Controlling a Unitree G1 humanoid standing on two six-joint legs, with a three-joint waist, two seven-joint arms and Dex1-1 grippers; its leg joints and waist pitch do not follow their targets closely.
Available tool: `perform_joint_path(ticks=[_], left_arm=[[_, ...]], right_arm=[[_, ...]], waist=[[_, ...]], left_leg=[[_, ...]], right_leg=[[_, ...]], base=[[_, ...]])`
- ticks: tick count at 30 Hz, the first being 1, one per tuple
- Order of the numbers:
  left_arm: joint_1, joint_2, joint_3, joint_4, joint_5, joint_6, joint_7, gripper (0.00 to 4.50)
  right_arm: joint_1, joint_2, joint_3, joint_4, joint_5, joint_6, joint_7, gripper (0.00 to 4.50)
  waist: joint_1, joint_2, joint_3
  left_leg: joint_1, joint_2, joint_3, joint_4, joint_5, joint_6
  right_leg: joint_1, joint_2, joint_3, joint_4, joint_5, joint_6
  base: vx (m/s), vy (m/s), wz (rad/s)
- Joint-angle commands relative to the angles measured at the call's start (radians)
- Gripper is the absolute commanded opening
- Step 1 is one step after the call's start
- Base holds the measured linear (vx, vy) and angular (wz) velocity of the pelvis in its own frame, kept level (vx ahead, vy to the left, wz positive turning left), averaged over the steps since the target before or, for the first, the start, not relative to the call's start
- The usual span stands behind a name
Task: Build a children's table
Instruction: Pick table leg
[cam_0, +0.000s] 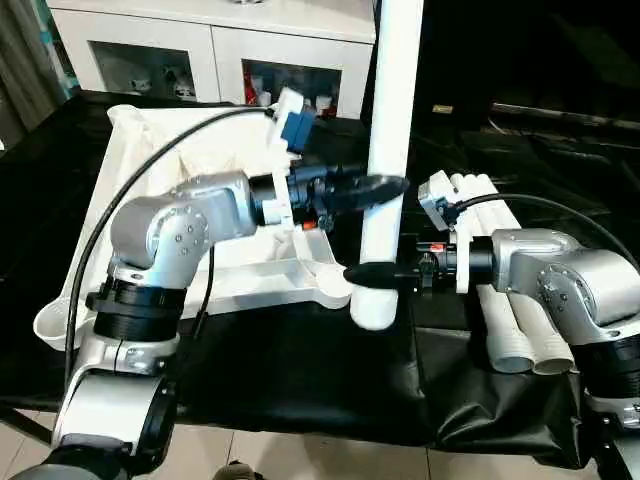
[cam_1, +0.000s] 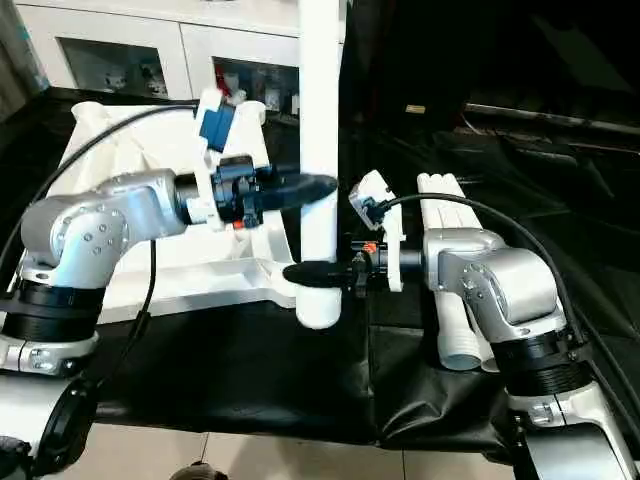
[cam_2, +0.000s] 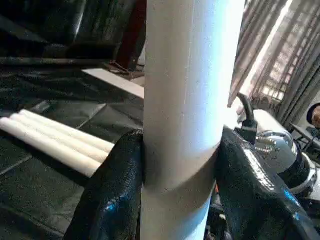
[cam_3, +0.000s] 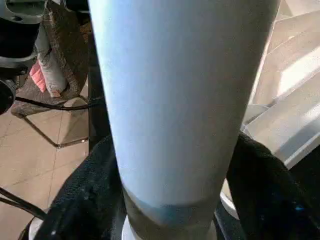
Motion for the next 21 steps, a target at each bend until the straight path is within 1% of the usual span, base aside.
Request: perform_joint_path(ticks=[1, 3, 5, 10, 14, 15, 19, 20, 21], left_arm=[[-0.004, 0.004, -0.013, -0.03, -0.012, 0.005, -0.013, 1.86], [-0.003, 0.004, -0.014, -0.03, -0.011, 0.004, -0.014, 1.86], [-0.004, 0.004, -0.015, -0.027, -0.01, 0.002, -0.015, 1.86], [-0.007, 0.0, -0.01, -0.024, -0.011, 0.002, -0.013, 1.86], [-0.01, 0.0, -0.006, -0.019, -0.01, 0.0, -0.015, 1.86], [-0.011, 0.001, -0.004, -0.017, -0.011, -0.001, -0.015, 1.86], [-0.012, 0.003, 0.0, -0.016, -0.011, -0.003, -0.014, 1.86], [-0.012, 0.002, 0.0, -0.015, -0.01, -0.004, -0.013, 1.86], [-0.012, 0.002, 0.001, -0.014, -0.006, -0.011, -0.012, 1.86]], right_arm=[[0.005, -0.013, -0.002, -0.021, 0.017, -0.01, 0.018, 2.69], [0.006, -0.014, -0.002, -0.021, 0.018, -0.009, 0.019, 2.62], [0.008, -0.017, -0.004, -0.024, 0.019, -0.006, 0.023, 2.35], [0.016, -0.02, 0.002, -0.035, 0.021, 0.0, 0.028, 1.96], [0.024, -0.024, 0.008, -0.039, 0.021, -0.001, 0.033, 1.89], [0.025, -0.024, 0.01, -0.04, 0.022, -0.001, 0.034, 1.89], [0.026, -0.023, 0.01, -0.04, 0.023, -0.001, 0.035, 1.88], [0.026, -0.023, 0.01, -0.039, 0.023, -0.001, 0.034, 1.88], [0.025, -0.02, 0.009, -0.038, 0.025, -0.001, 0.03, 1.88]], waist=[[0.004, -0.004, -0.072], [0.004, -0.005, -0.072], [0.004, -0.004, -0.073], [0.004, -0.005, -0.073], [0.005, -0.005, -0.073], [0.004, -0.006, -0.073], [0.004, -0.007, -0.073], [0.004, -0.006, -0.073], [0.004, -0.008, -0.073]], left_leg=[[0.019, 0.036, -0.005, -0.059, -0.05, 0.009], [0.018, 0.035, -0.005, -0.059, -0.046, 0.011], [0.018, 0.035, -0.005, -0.058, -0.045, 0.013], [0.018, 0.036, -0.005, -0.058, -0.048, 0.012], [0.018, 0.035, -0.005, -0.058, -0.044, 0.013], [0.017, 0.035, -0.005, -0.058, -0.044, 0.014], [0.017, 0.035, -0.005, -0.058, -0.047, 0.013], [0.018, 0.035, -0.005, -0.058, -0.047, 0.013], [0.017, 0.035, -0.005, -0.057, -0.045, 0.014]], right_leg=[[0.053, -0.076, 0.043, -0.066, 0.035, -0.23], [0.054, -0.076, 0.043, -0.066, 0.045, -0.232], [0.054, -0.076, 0.043, -0.065, 0.049, -0.234], [0.054, -0.076, 0.043, -0.066, 0.041, -0.232], [0.055, -0.076, 0.043, -0.065, 0.048, -0.233], [0.055, -0.076, 0.043, -0.066, 0.048, -0.233], [0.055, -0.076, 0.043, -0.066, 0.037, -0.231], [0.055, -0.077, 0.043, -0.066, 0.037, -0.232], [0.055, -0.076, 0.043, -0.066, 0.038, -0.231]], base=[[0.0, 0.0, 0.0], [0.0, 0.0, 0.0], [0.0, 0.0, 0.0], [0.0, 0.0, 0.0], [0.0, 0.0, 0.0], [0.0, 0.0, 0.0], [0.0, 0.0, 0.0], [0.0, 0.0, 0.0], [0.0, 0.0, 0.0]])
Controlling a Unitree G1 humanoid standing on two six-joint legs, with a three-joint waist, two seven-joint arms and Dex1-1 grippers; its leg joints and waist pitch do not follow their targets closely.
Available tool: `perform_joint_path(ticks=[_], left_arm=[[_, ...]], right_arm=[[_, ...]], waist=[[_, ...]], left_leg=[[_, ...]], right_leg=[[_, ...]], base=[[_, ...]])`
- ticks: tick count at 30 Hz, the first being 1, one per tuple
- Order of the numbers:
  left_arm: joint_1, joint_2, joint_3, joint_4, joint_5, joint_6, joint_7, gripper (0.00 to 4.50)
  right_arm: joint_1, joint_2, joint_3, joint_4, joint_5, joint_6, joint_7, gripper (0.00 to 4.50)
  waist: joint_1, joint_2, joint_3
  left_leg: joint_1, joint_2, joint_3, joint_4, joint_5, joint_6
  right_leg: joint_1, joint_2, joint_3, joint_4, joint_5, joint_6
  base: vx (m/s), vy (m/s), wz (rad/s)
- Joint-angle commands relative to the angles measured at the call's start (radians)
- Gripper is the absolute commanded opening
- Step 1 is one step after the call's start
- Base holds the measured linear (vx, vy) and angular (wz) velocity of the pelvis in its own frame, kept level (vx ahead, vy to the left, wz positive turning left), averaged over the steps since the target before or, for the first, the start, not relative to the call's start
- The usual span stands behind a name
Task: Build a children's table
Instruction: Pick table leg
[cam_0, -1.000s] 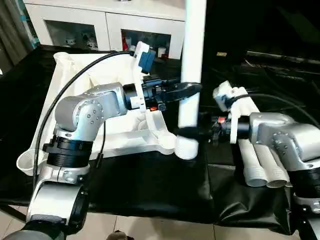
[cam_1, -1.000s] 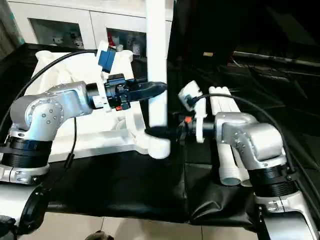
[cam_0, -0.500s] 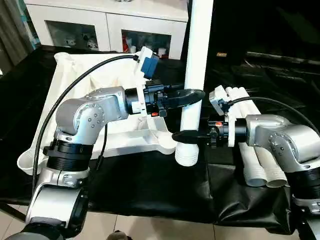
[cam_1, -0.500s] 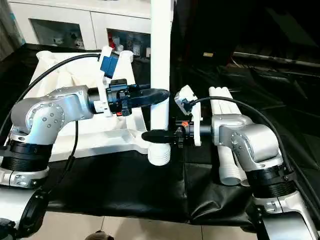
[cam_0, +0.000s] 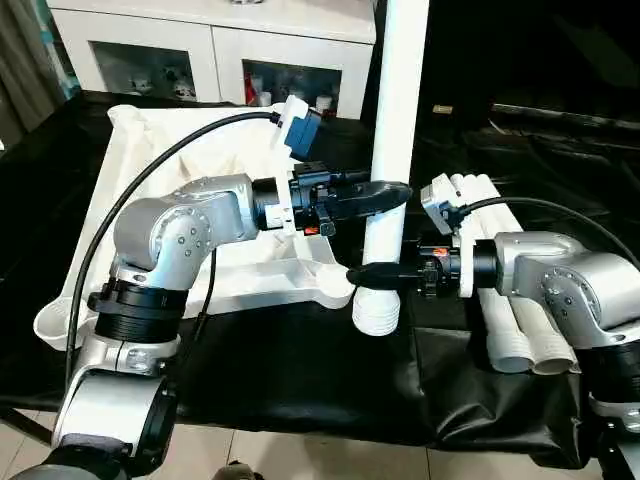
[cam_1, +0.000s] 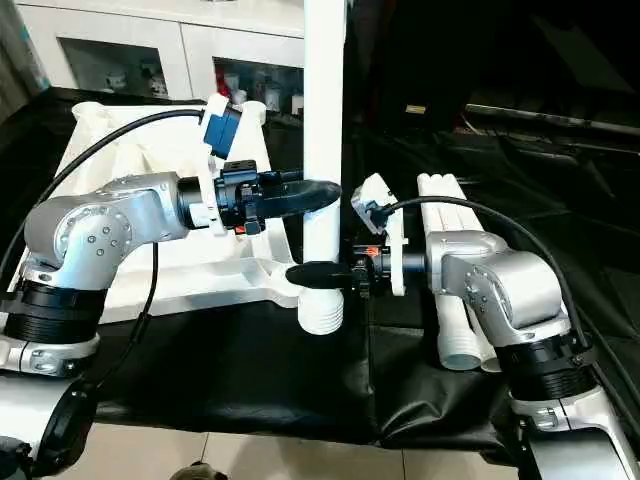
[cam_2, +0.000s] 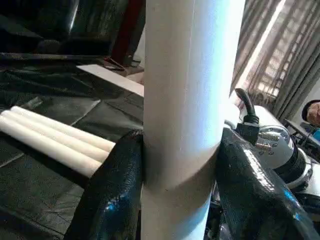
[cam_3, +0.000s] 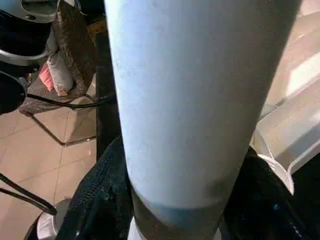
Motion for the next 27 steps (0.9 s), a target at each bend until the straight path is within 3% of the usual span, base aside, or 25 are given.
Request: perform_joint_path(ticks=[1, 3, 4, 8, 9, 12, 17, 20, 22, 23, 24, 25, 26, 27], left_arm=[[-0.012, 0.003, 0.01, -0.013, -0.006, -0.015, -0.001, 1.86], [-0.012, -0.002, 0.014, -0.016, -0.011, -0.015, 0.001, 1.86], [-0.014, -0.003, 0.019, -0.017, -0.019, -0.008, 0.001, 2.42], [-0.016, -0.009, 0.038, -0.015, -0.039, 0.001, 0.001, 2.74], [-0.012, -0.017, 0.049, -0.01, -0.03, -0.029, 0.012, 2.83], [-0.003, -0.055, 0.098, 0.018, 0.002, -0.136, 0.08, 2.96], [0.015, -0.077, 0.176, 0.045, 0.006, -0.228, 0.143, 2.98], [0.04, -0.035, 0.2, 0.037, 0.016, -0.253, 0.126, 2.98], [0.05, -0.013, 0.189, 0.037, 0.041, -0.264, 0.122, 2.98], [0.064, 0.019, 0.16, 0.042, 0.091, -0.29, 0.118, 2.98], [0.087, 0.091, 0.066, 0.086, 0.242, -0.373, 0.142, 2.98], [0.087, 0.091, 0.066, 0.086, 0.242, -0.373, 0.142, 2.98], [0.096, 0.12, 0.017, 0.121, 0.321, -0.416, 0.17, 2.98], [0.123, 0.148, -0.045, 0.174, 0.447, -0.511, 0.241, 2.98]], right_arm=[[0.009, -0.006, 0.008, -0.02, 0.008, -0.002, 0.01, 1.88], [0.008, -0.001, 0.004, -0.017, 0.006, -0.008, 0.002, 1.88], [0.006, 0.004, 0.001, -0.012, 0.004, -0.01, -0.005, 1.88], [0.0, 0.031, -0.024, 0.002, 0.0, -0.029, -0.045, 1.88], [-0.004, 0.046, -0.039, 0.01, 0.0, -0.039, -0.066, 1.88], [-0.02, 0.1, -0.088, 0.044, -0.01, -0.078, -0.155, 1.88], [-0.026, 0.177, -0.145, 0.081, -0.04, -0.177, -0.281, 1.88], [-0.014, 0.195, -0.142, 0.105, -0.113, -0.267, -0.369, 1.88], [-0.009, 0.198, -0.14, 0.114, -0.136, -0.286, -0.395, 1.88], [-0.003, 0.206, -0.145, 0.124, -0.159, -0.31, -0.435, 1.88], [0.01, 0.217, -0.148, 0.132, -0.187, -0.329, -0.489, 1.88], [0.01, 0.217, -0.148, 0.132, -0.187, -0.329, -0.489, 1.88], [0.019, 0.219, -0.135, 0.138, -0.218, -0.353, -0.516, 1.88], [0.046, 0.234, -0.107, 0.135, -0.266, -0.381, -0.562, 1.88]], waist=[[0.005, -0.007, -0.073], [0.005, -0.008, -0.073], [0.005, -0.008, -0.073], [0.004, -0.007, -0.074], [0.004, -0.003, -0.073], [0.003, 0.0, -0.074], [0.002, 0.001, -0.075], [0.003, 0.007, -0.076], [-0.002, 0.008, -0.075], [-0.002, 0.008, -0.075], [-0.003, 0.01, -0.074], [-0.005, 0.011, -0.071], [-0.003, 0.015, -0.072], [-0.002, 0.02, -0.074]], left_leg=[[0.017, 0.035, -0.005, -0.057, -0.045, 0.013], [0.017, 0.035, -0.005, -0.057, -0.04, 0.016], [0.018, 0.035, -0.005, -0.057, -0.042, 0.016], [0.018, 0.034, -0.005, -0.057, -0.042, 0.013], [0.018, 0.035, -0.005, -0.057, -0.045, 0.011], [0.018, 0.035, -0.006, -0.058, -0.054, 0.003], [0.017, 0.034, -0.006, -0.059, -0.047, -0.009], [0.02, 0.034, -0.008, -0.06, -0.044, -0.019], [0.021, 0.032, -0.007, -0.062, -0.056, -0.031], [0.022, 0.032, -0.007, -0.063, -0.06, -0.032], [0.023, 0.033, -0.008, -0.065, -0.071, -0.037], [0.023, 0.034, -0.009, -0.068, -0.087, -0.037], [0.028, 0.037, -0.01, -0.07, -0.097, -0.047], [0.028, 0.037, -0.012, -0.07, -0.101, -0.057]], right_leg=[[0.056, -0.077, 0.043, -0.066, 0.039, -0.231], [0.055, -0.076, 0.043, -0.065, 0.045, -0.233], [0.054, -0.076, 0.043, -0.066, 0.043, -0.233], [0.054, -0.076, 0.042, -0.065, 0.04, -0.237], [0.052, -0.076, 0.042, -0.066, 0.044, -0.238], [0.053, -0.079, 0.041, -0.067, 0.043, -0.244], [0.053, -0.077, 0.042, -0.064, 0.074, -0.228], [0.051, -0.076, 0.041, -0.063, 0.08, -0.215], [0.052, -0.072, 0.041, -0.064, 0.068, -0.207], [0.052, -0.071, 0.041, -0.065, 0.063, -0.204], [0.05, -0.071, 0.041, -0.065, 0.049, -0.194], [0.047, -0.069, 0.043, -0.07, 0.017, -0.161], [0.044, -0.072, 0.043, -0.072, 0.002, -0.145], [0.045, -0.073, 0.042, -0.072, 0.01, -0.145]], base=[[0.0, 0.0, 0.0], [0.0, 0.0, 0.0], [0.0, 0.0, 0.0], [0.0, 0.0, 0.0], [0.0, 0.0, 0.0], [0.0, 0.0, 0.0], [0.0, 0.0, 0.0], [0.0, 0.0, 0.0], [0.0, 0.0, 0.0], [0.0, 0.0, 0.0], [0.0, 0.0, 0.0], [0.0, 0.0, 0.0], [0.0, 0.0, 0.0], [0.0, 0.0, 0.0]])
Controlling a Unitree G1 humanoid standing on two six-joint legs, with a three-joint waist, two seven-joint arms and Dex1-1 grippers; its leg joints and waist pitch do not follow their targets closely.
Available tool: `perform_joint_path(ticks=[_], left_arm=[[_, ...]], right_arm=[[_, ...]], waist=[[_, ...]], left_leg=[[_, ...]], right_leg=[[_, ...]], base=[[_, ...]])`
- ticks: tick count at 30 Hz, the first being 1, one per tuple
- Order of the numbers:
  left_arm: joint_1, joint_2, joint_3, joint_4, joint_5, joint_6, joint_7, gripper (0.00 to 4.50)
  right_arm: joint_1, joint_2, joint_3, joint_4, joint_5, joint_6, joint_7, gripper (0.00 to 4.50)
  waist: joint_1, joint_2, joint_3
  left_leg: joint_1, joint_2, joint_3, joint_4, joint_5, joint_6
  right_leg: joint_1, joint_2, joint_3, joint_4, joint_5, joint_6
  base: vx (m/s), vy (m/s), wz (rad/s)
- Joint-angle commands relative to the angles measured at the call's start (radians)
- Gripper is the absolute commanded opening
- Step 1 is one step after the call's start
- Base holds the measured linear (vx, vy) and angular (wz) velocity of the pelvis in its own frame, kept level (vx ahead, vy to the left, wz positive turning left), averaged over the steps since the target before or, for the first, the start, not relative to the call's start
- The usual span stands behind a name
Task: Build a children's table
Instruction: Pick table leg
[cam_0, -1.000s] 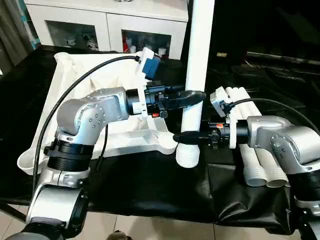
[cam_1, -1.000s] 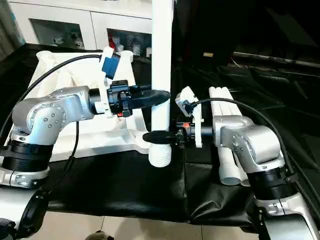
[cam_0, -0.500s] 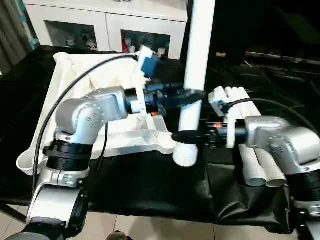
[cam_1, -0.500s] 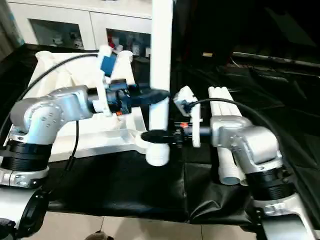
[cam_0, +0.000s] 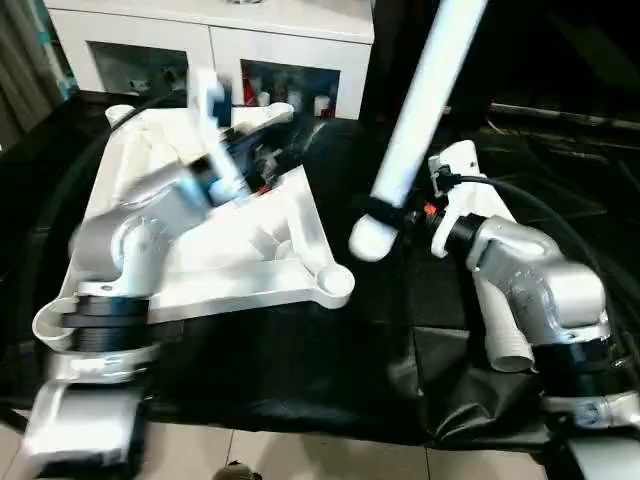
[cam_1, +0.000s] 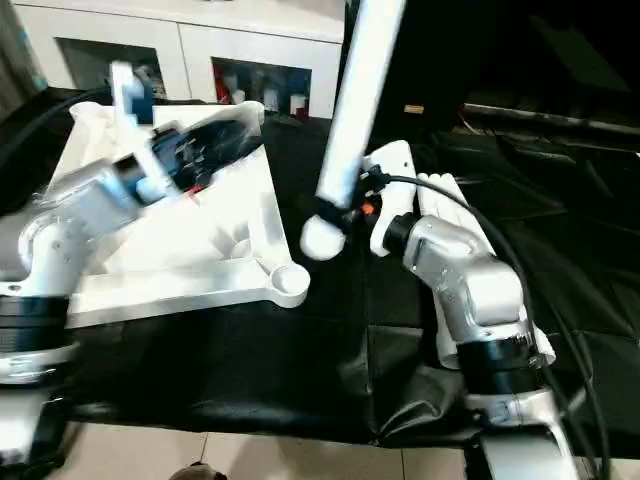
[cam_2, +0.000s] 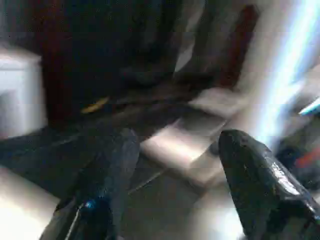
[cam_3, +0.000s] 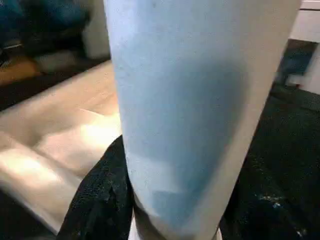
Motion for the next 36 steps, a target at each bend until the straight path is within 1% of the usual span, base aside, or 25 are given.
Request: perform_joint_path(ticks=[1, 3, 4, 6, 7, 9, 10, 12, 14, 17, 20, 21, 23, 24, 25, 26, 27, 28, 29, 30, 31, 33, 34, 35, 36], left_arm=[[0.026, 0.013, -0.088, 0.054, 0.149, -0.097, 0.069, 2.98], [0.045, 0.015, -0.101, 0.064, 0.189, -0.139, 0.1, 2.98], [0.071, 0.007, -0.09, 0.047, 0.199, -0.145, 0.138, 2.98], [0.132, -0.02, -0.044, -0.022, 0.193, -0.113, 0.228, 2.98], [0.169, -0.033, -0.021, -0.058, 0.185, -0.109, 0.253, 2.98], [0.308, -0.094, 0.025, -0.175, 0.202, -0.141, 0.363, 2.98], [0.314, -0.097, 0.026, -0.18, 0.203, -0.143, 0.367, 2.98], [0.399, -0.146, 0.035, -0.234, 0.228, -0.196, 0.439, 2.98], [0.435, -0.177, 0.036, -0.261, 0.25, -0.214, 0.494, 2.98], [0.499, -0.187, 0.008, -0.293, 0.353, -0.262, 0.601, 2.98], [0.525, -0.214, 0.015, -0.347, 0.328, -0.239, 0.598, 2.98], [0.534, -0.22, 0.011, -0.372, 0.337, -0.228, 0.608, 2.98], [0.543, -0.228, 0.008, -0.393, 0.325, -0.21, 0.605, 2.98], [0.556, -0.224, -0.007, -0.411, 0.347, -0.204, 0.608, 2.98], [0.556, -0.224, -0.007, -0.411, 0.347, -0.204, 0.608, 2.98], [0.555, -0.229, -0.01, -0.412, 0.338, -0.192, 0.601, 2.98], [0.553, -0.232, -0.012, -0.413, 0.334, -0.183, 0.6, 2.98], [0.543, -0.232, -0.021, -0.408, 0.34, -0.19, 0.601, 2.98], [0.53, -0.235, -0.026, -0.401, 0.336, -0.188, 0.598, 2.98], [0.52, -0.236, -0.029, -0.392, 0.339, -0.193, 0.596, 2.98], [0.52, -0.236, -0.029, -0.392, 0.339, -0.193, 0.596, 2.98], [0.504, -0.232, -0.027, -0.366, 0.342, -0.2, 0.583, 2.98], [0.504, -0.232, -0.027, -0.366, 0.342, -0.2, 0.583, 2.98], [0.495, -0.229, -0.028, -0.357, 0.34, -0.202, 0.576, 2.98], [0.485, -0.226, -0.031, -0.348, 0.344, -0.207, 0.574, 2.98]], right_arm=[[0.024, 0.01, 0.019, 0.007, -0.059, -0.04, -0.056, 1.88], [0.04, 0.021, 0.028, 0.0, -0.074, -0.046, -0.079, 1.88], [0.057, 0.033, 0.036, -0.014, -0.099, -0.055, -0.118, 1.88], [0.093, 0.054, 0.046, -0.051, -0.136, -0.061, -0.187, 1.88], [0.115, 0.06, 0.054, -0.074, -0.152, -0.065, -0.209, 1.88], [0.172, 0.072, 0.057, -0.119, -0.27, -0.137, -0.357, 1.88], [0.174, 0.073, 0.057, -0.12, -0.274, -0.139, -0.362, 1.88], [0.207, 0.084, 0.03, -0.146, -0.29, -0.143, -0.409, 1.88], [0.221, 0.091, 0.002, -0.165, -0.274, -0.129, -0.416, 1.88], [0.252, 0.102, -0.021, -0.191, -0.223, -0.134, -0.385, 1.88], [0.263, 0.091, 0.013, -0.192, -0.231, -0.154, -0.358, 1.88], [0.263, 0.086, 0.023, -0.189, -0.235, -0.163, -0.349, 1.88], [0.26, 0.086, 0.027, -0.182, -0.23, -0.166, -0.339, 1.88], [0.252, 0.08, 0.036, -0.167, -0.245, -0.175, -0.331, 1.88], [0.252, 0.08, 0.036, -0.167, -0.245, -0.175, -0.331, 1.88], [0.246, 0.078, 0.034, -0.168, -0.248, -0.17, -0.328, 1.88], [0.241, 0.076, 0.031, -0.171, -0.25, -0.165, -0.326, 1.88], [0.237, 0.072, 0.022, -0.181, -0.241, -0.157, -0.319, 1.88], [0.234, 0.068, 0.014, -0.189, -0.232, -0.151, -0.312, 1.88], [0.235, 0.065, 0.012, -0.191, -0.231, -0.156, -0.309, 1.88], [0.235, 0.065, 0.012, -0.191, -0.231, -0.156, -0.309, 1.88], [0.264, 0.08, 0.009, -0.195, -0.232, -0.169, -0.328, 1.88], [0.264, 0.08, 0.009, -0.195, -0.232, -0.169, -0.328, 1.88], [0.277, 0.089, 0.003, -0.209, -0.219, -0.166, -0.33, 1.88], [0.286, 0.093, -0.003, -0.219, -0.208, -0.161, -0.329, 1.88]], waist=[[-0.002, 0.019, -0.072], [-0.005, 0.018, -0.075], [-0.004, 0.027, -0.077], [-0.007, 0.027, -0.077], [-0.006, 0.035, -0.077], [-0.01, 0.031, -0.073], [-0.012, 0.031, -0.072], [-0.017, 0.03, -0.067], [-0.022, 0.022, -0.06], [-0.025, 0.02, -0.059], [-0.029, 0.021, -0.06], [-0.027, 0.014, -0.059], [-0.029, 0.02, -0.056], [-0.02, 0.025, -0.051], [-0.033, 0.028, -0.048], [-0.029, 0.036, -0.045], [-0.031, 0.047, -0.043], [-0.028, 0.05, -0.041], [-0.027, 0.053, -0.041], [-0.026, 0.062, -0.04], [-0.026, 0.065, -0.04], [-0.035, 0.071, -0.044], [-0.07, 0.081, -0.043], [-0.078, 0.074, -0.064], [-0.086, 0.06, -0.066]], left_leg=[[0.027, 0.038, -0.012, -0.071, -0.107, -0.06], [0.025, 0.037, -0.013, -0.071, -0.103, -0.069], [0.027, 0.036, -0.013, -0.071, -0.106, -0.072], [0.025, 0.036, -0.013, -0.07, -0.123, -0.08], [0.022, 0.038, -0.014, -0.069, -0.12, -0.079], [0.02, 0.039, -0.012, -0.071, -0.133, -0.074], [0.019, 0.04, -0.012, -0.071, -0.136, -0.075], [0.023, 0.033, -0.008, -0.072, -0.174, -0.067], [0.026, 0.039, -0.01, -0.077, -0.247, -0.059], [0.021, 0.04, -0.015, -0.081, -0.26, -0.049], [0.019, 0.038, -0.015, -0.079, -0.247, -0.044], [0.021, 0.04, -0.016, -0.082, -0.268, -0.044], [0.036, 0.041, -0.016, -0.085, -0.373, -0.047], [-0.006, 0.024, -0.041, -0.1, -0.385, -0.006], [-0.003, 0.022, -0.047, -0.101, -0.458, 0.026], [0.008, 0.019, -0.047, -0.094, -0.478, 0.034], [-0.031, 0.005, -0.058, -0.09, -0.443, 0.067], [-0.021, 0.0, -0.057, -0.075, -0.411, 0.089], [-0.027, 0.002, -0.061, -0.072, -0.383, 0.102], [-0.018, 0.002, -0.063, -0.077, -0.384, 0.109], [-0.012, 0.003, -0.065, -0.08, -0.389, 0.113], [-0.007, -0.001, -0.077, -0.092, -0.36, 0.143], [0.125, 0.083, -0.108, -0.114, -0.488, 0.095], [0.187, 0.124, -0.149, -0.124, -0.487, 0.125], [0.198, 0.136, -0.178, -0.115, -0.329, 0.275]], right_leg=[[0.044, -0.072, 0.043, -0.073, 0.008, -0.137], [0.048, -0.073, 0.043, -0.066, 0.047, -0.141], [0.047, -0.074, 0.042, -0.064, 0.057, -0.15], [0.048, -0.073, 0.042, -0.061, 0.097, -0.179], [0.05, -0.074, 0.042, -0.058, 0.109, -0.19], [0.049, -0.073, 0.043, -0.064, 0.097, -0.189], [0.049, -0.074, 0.044, -0.065, 0.09, -0.187], [0.043, -0.068, 0.046, -0.077, -0.005, -0.164], [0.038, -0.069, 0.049, -0.09, -0.147, -0.13], [0.034, -0.069, 0.049, -0.095, -0.177, -0.096], [0.032, -0.068, 0.049, -0.095, -0.162, -0.093], [0.038, -0.071, 0.046, -0.092, -0.185, -0.101], [0.037, -0.068, 0.044, -0.103, -0.298, -0.091], [0.07, -0.087, 0.017, -0.102, -0.331, -0.084], [0.076, -0.096, -0.001, -0.129, -0.49, -0.046], [0.076, -0.104, -0.008, -0.142, -0.566, -0.044], [0.123, -0.117, -0.035, -0.159, -0.637, -0.036], [0.135, -0.13, -0.057, -0.183, -0.672, -0.047], [0.159, -0.133, -0.078, -0.195, -0.661, -0.063], [0.167, -0.12, -0.098, -0.197, -0.618, -0.082], [0.172, -0.113, -0.106, -0.198, -0.588, -0.092], [0.191, -0.082, -0.118, -0.187, -0.466, -0.117], [0.093, -0.037, -0.086, -0.116, -0.354, -0.15], [0.047, -0.029, -0.06, -0.043, -0.195, -0.144], [0.008, -0.039, -0.036, 0.01, -0.123, -0.066]], base=[[0.0, 0.0, 0.0], [0.0, 0.0, 0.0], [0.0, 0.0, 0.0], [0.0, 0.0, 0.0], [0.0, 0.0, 0.0], [0.0, 0.0, 0.0], [0.0, 0.0, 0.0], [0.0, 0.0, 0.0], [0.0, 0.0, 0.0], [0.0, 0.0, 0.0], [0.0, 0.0, 0.0], [0.0, 0.0, 0.0], [0.0, 0.0, 0.0], [0.0, 0.0, 0.0], [0.0, -0.001, 0.18], [0.029, 0.004, 0.36], [0.029, 0.004, 0.36], [0.049, 0.013, 0.45], [0.079, 0.02, 0.56], [0.079, 0.02, 0.56], [0.105, 0.014, 0.63], [0.121, 0.015, 0.62], [0.172, 0.013, 0.46], [0.197, 0.004, 0.16], [0.197, 0.004, 0.16]])
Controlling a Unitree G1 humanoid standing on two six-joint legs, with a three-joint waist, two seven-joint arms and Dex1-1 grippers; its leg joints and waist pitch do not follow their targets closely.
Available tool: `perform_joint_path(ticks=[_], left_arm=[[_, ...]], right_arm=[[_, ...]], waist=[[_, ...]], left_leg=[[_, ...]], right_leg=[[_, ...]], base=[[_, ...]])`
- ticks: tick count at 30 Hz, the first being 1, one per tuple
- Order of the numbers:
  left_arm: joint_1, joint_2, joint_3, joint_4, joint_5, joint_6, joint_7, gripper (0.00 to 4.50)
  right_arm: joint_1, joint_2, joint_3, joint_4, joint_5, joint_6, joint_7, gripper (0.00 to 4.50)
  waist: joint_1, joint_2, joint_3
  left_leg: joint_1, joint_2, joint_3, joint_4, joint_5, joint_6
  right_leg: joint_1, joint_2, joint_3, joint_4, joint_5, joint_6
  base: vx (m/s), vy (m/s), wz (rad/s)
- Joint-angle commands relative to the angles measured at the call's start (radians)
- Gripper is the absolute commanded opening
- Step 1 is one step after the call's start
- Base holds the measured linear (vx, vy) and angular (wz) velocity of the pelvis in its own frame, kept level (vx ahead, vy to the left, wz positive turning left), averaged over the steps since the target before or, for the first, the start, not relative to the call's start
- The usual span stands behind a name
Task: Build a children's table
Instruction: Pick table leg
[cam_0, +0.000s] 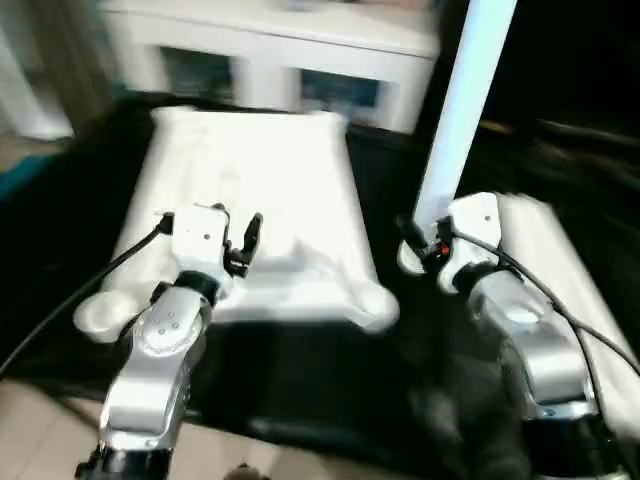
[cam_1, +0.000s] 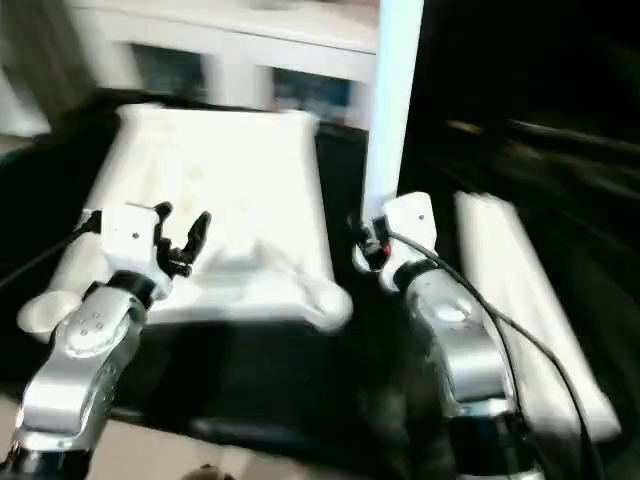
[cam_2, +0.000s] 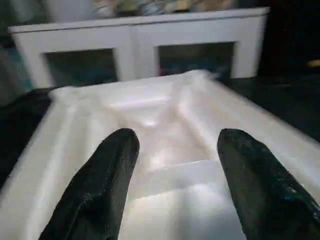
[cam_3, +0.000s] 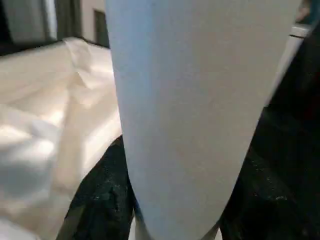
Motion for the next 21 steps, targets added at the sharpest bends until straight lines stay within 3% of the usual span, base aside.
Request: perform_joint_path(ticks=[1, 2, 3, 4, 5, 6, 7, 8, 9, 10, 11, 12, 13, 14, 15, 16, 17, 19, 21], left_arm=[[-0.031, -0.015, -0.025, 0.009, 0.008, -0.004, -0.018, 2.98], [-0.039, -0.016, -0.023, 0.019, 0.006, -0.009, -0.018, 2.98], [-0.04, -0.014, -0.024, 0.024, 0.007, -0.014, -0.023, 2.98], [-0.04, -0.014, -0.024, 0.024, 0.007, -0.014, -0.023, 2.98], [-0.035, -0.014, -0.026, 0.02, -0.017, -0.018, -0.05, 2.98], [-0.033, -0.015, -0.027, 0.017, -0.026, -0.018, -0.06, 2.98], [-0.026, 0.001, -0.042, 0.015, -0.058, -0.011, -0.124, 2.98], [-0.02, 0.034, -0.069, 0.02, -0.082, -0.027, -0.21, 2.98], [-0.019, 0.039, -0.073, 0.021, -0.083, -0.032, -0.22, 2.98], [-0.017, 0.056, -0.089, 0.025, -0.083, -0.052, -0.255, 2.98], [-0.019, 0.079, -0.106, 0.033, -0.098, -0.058, -0.316, 2.98], [-0.021, 0.095, -0.119, 0.039, -0.102, -0.062, -0.352, 2.98], [-0.029, 0.146, -0.161, 0.055, -0.115, -0.068, -0.465, 2.98], [-0.029, 0.146, -0.161, 0.055, -0.115, -0.068, -0.465, 2.98], [-0.031, 0.176, -0.188, 0.054, -0.132, -0.057, -0.54, 2.98], [-0.034, 0.209, -0.218, 0.049, -0.147, -0.037, -0.618, 2.98], [-0.035, 0.229, -0.239, 0.043, -0.158, -0.019, -0.668, 2.98], [-0.059, 0.276, -0.286, 0.045, -0.169, 0.026, -0.761, 2.98], [-0.071, 0.291, -0.302, 0.05, -0.167, 0.038, -0.789, 2.98]], right_arm=[[0.021, -0.02, -0.036, -0.029, 0.019, -0.004, -0.007, 1.88], [0.029, -0.015, -0.041, -0.033, 0.025, -0.001, -0.008, 1.88], [0.035, -0.016, -0.037, -0.031, 0.02, 0.001, -0.007, 1.88], [0.035, -0.016, -0.037, -0.031, 0.02, 0.001, -0.007, 1.88], [0.039, -0.019, -0.035, -0.03, 0.022, 0.01, 0.003, 1.88], [0.039, -0.021, -0.034, -0.029, 0.024, 0.013, 0.008, 1.88], [0.04, -0.024, -0.036, -0.033, 0.033, 0.009, 0.022, 1.88], [0.038, -0.028, -0.045, -0.033, 0.051, 0.015, 0.038, 1.88], [0.037, -0.028, -0.046, -0.032, 0.054, 0.016, 0.04, 1.88], [0.036, -0.029, -0.054, -0.03, 0.064, 0.025, 0.046, 1.88], [0.033, -0.033, -0.058, -0.027, 0.072, 0.025, 0.057, 1.88], [0.032, -0.036, -0.06, -0.028, 0.082, 0.032, 0.068, 1.88], [0.028, -0.044, -0.064, -0.031, 0.114, 0.054, 0.102, 1.88], [0.028, -0.044, -0.064, -0.031, 0.114, 0.054, 0.102, 1.88], [0.028, -0.051, -0.064, -0.036, 0.129, 0.056, 0.123, 1.88], [0.028, -0.065, -0.062, -0.045, 0.148, 0.073, 0.153, 1.88], [0.029, -0.076, -0.06, -0.052, 0.159, 0.084, 0.174, 1.88], [0.03, -0.115, -0.05, -0.074, 0.189, 0.127, 0.243, 1.88], [0.03, -0.131, -0.042, -0.082, 0.198, 0.142, 0.271, 1.88]], waist=[[-0.05, 0.013, -0.076], [-0.053, -0.007, -0.065], [-0.046, -0.03, -0.058], [0.001, -0.065, -0.055], [0.017, -0.071, -0.068], [0.022, -0.066, -0.077], [0.014, -0.06, -0.085], [0.003, -0.025, -0.098], [-0.017, -0.003, -0.11], [-0.025, 0.002, -0.118], [-0.038, 0.005, -0.133], [-0.044, -0.001, -0.136], [-0.036, -0.018, -0.118], [-0.011, -0.041, -0.097], [0.002, -0.043, -0.092], [0.004, -0.039, -0.089], [-0.005, -0.03, -0.082], [-0.018, -0.015, -0.078], [-0.022, -0.019, -0.068]], left_leg=[[0.173, 0.16, -0.123, -0.091, -0.225, 0.31], [0.137, 0.127, -0.088, -0.081, -0.155, 0.369], [0.09, 0.081, -0.039, -0.072, -0.18, 0.331], [-0.006, -0.034, 0.042, 0.023, -0.2, 0.238], [-0.072, -0.01, 0.01, 0.088, -0.102, 0.184], [-0.095, -0.01, 0.003, 0.095, -0.04, 0.163], [-0.119, -0.002, -0.008, 0.06, 0.102, 0.128], [-0.074, 0.017, -0.012, -0.006, 0.317, 0.119], [-0.025, 0.037, -0.047, 0.015, 0.54, 0.188], [0.014, 0.065, -0.074, 0.03, 0.679, 0.228], [0.095, 0.119, -0.135, 0.056, 0.994, 0.298], [0.116, 0.13, -0.157, 0.062, 1.097, 0.323], [0.07, 0.089, -0.139, 0.055, 1.046, 0.317], [-0.028, 0.002, -0.056, 0.035, 0.69, 0.233], [-0.038, 0.005, -0.03, 0.004, 0.359, 0.134], [-0.03, 0.014, -0.023, -0.008, 0.229, 0.099], [-0.026, 0.026, -0.016, -0.033, 0.074, 0.039], [-0.018, 0.038, -0.009, -0.051, -0.071, -0.02], [-0.014, 0.047, 0.005, -0.063, -0.201, -0.042]], right_leg=[[-0.127, -0.022, 0.042, 0.04, -0.024, 0.013], [-0.126, -0.043, 0.068, 0.018, 0.035, 0.033], [-0.09, -0.062, 0.092, -0.04, 0.067, 0.023], [0.013, -0.114, 0.179, -0.13, -0.08, -0.037], [0.084, -0.175, 0.223, -0.137, -0.17, -0.107], [0.098, -0.165, 0.214, -0.12, -0.084, -0.135], [0.092, -0.112, 0.169, -0.062, 0.259, -0.16], [0.043, -0.043, 0.098, 0.007, 0.579, -0.148], [-0.01, 0.009, 0.073, 0.05, 0.693, -0.075], [-0.049, 0.009, 0.079, 0.067, 0.675, -0.042], [-0.133, -0.032, 0.111, 0.061, 0.503, 0.015], [-0.153, -0.052, 0.128, 0.053, 0.425, 0.044], [-0.138, -0.068, 0.15, 0.018, 0.386, 0.074], [-0.072, -0.057, 0.147, -0.004, 0.441, 0.078], [-0.047, -0.06, 0.139, -0.016, 0.43, 0.057], [-0.048, -0.056, 0.137, -0.022, 0.387, 0.031], [-0.041, -0.044, 0.124, -0.025, 0.285, -0.034], [-0.048, -0.035, 0.113, -0.031, 0.156, -0.102], [-0.06, -0.035, 0.116, -0.045, 0.024, -0.129]], base=[[0.172, -0.021, 0.06], [0.143, -0.065, 0.07], [0.143, -0.065, 0.07], [0.109, -0.081, 0.18], [0.127, -0.061, 0.11], [0.127, -0.061, 0.11], [0.149, -0.044, -0.05], [0.067, -0.017, -0.03], [0.067, -0.017, -0.03], [0.0, 0.0, 0.0], [0.051, -0.004, -0.05], [0.051, -0.004, -0.05], [0.0, 0.0, 0.0], [-0.057, 0.02, -0.1], [-0.057, 0.02, -0.1], [-0.064, -0.001, 0.01], [-0.088, 0.007, 0.0], [-0.09, 0.01, -0.02], [-0.101, 0.009, -0.02]])
